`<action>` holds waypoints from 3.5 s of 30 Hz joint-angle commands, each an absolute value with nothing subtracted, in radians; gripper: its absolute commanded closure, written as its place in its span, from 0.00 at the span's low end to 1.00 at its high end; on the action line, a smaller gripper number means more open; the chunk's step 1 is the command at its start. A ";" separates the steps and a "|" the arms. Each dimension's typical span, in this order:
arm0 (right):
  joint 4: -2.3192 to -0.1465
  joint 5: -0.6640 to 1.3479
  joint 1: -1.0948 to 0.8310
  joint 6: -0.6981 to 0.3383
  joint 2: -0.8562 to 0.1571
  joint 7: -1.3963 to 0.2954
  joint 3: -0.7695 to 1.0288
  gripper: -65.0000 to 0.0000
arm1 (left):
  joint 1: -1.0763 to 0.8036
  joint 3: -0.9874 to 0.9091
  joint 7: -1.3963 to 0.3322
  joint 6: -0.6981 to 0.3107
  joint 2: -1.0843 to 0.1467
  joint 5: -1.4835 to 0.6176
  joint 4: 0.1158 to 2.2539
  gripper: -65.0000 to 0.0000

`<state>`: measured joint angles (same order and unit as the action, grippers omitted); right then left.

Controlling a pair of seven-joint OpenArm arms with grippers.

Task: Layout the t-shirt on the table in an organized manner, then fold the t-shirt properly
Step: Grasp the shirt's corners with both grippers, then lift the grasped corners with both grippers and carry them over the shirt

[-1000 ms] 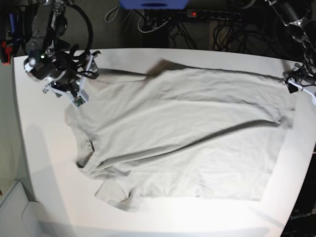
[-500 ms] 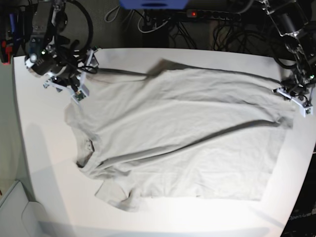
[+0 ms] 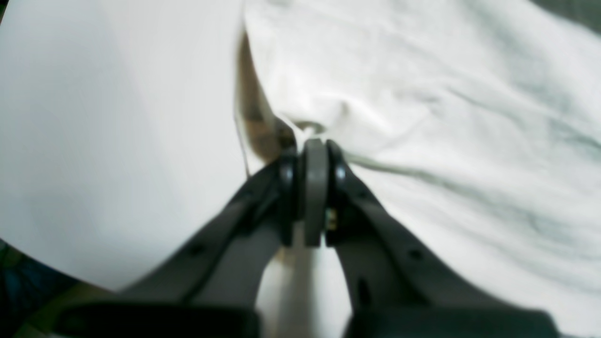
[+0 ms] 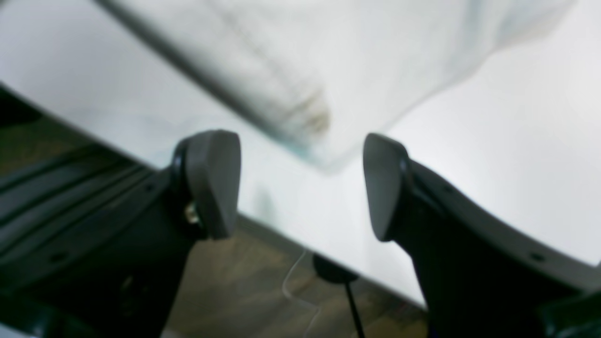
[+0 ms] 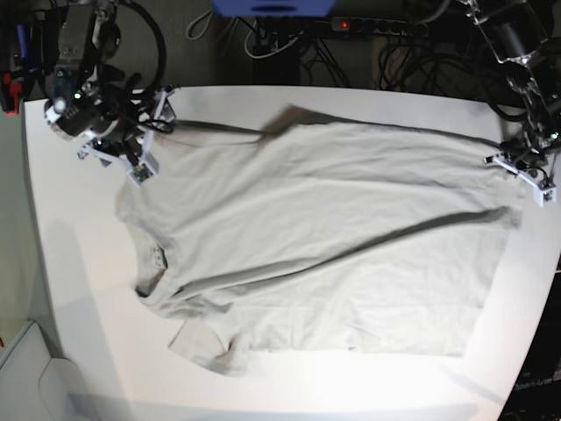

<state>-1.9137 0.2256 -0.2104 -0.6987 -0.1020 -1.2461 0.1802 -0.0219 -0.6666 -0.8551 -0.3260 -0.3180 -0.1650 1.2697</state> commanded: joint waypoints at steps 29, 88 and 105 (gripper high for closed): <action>-1.805 0.234 -0.177 -0.698 -0.124 -1.082 0.185 1.00 | -0.012 -0.674 -1.021 -0.315 -0.334 -0.160 1.547 1.00; -2.040 0.231 0.464 -0.698 -0.234 -1.245 0.302 1.00 | 0.358 -0.538 -1.182 -0.325 -0.294 -0.406 1.974 1.00; -2.045 0.228 0.608 -0.698 -0.266 -1.098 0.308 1.00 | 0.470 -0.622 -1.181 -0.315 -0.378 -0.647 2.026 1.00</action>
<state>-2.0293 0.2241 0.5793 -0.7025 -0.2527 -1.1271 0.3046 0.4435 -0.6235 -1.2133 -0.3187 -0.3664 -0.6323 2.0140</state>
